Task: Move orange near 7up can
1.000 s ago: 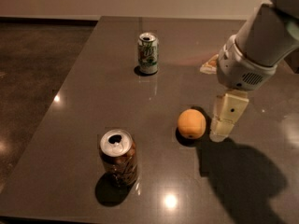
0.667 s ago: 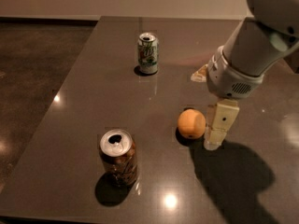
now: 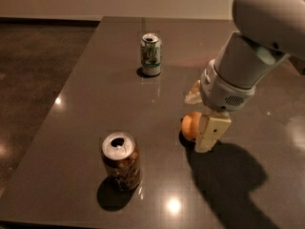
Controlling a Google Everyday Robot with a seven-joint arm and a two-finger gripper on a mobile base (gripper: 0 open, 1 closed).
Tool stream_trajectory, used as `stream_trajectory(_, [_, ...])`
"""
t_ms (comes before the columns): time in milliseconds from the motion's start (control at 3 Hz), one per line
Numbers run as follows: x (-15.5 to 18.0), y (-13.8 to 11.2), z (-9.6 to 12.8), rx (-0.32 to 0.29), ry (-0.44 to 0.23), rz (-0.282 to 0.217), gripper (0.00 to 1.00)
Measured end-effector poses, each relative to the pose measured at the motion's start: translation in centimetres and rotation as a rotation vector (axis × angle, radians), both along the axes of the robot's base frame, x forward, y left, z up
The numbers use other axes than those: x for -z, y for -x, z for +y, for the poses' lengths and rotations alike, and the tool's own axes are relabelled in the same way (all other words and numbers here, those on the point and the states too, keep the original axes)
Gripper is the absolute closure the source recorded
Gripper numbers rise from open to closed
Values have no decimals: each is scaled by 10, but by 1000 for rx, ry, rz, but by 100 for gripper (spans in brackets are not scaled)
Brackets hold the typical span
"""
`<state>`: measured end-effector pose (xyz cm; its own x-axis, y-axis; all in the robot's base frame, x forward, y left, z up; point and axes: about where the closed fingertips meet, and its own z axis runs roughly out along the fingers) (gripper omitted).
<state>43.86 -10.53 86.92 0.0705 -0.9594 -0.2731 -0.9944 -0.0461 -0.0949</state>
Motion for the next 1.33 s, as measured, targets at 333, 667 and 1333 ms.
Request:
stream_trajectory(333, [4,2,4,-14,9,15,57])
stream_trajectory(667, [0,-4,5,-13,26,17,80])
stream_trajectory(1333, [-21,-73,10,107,2,-2,100])
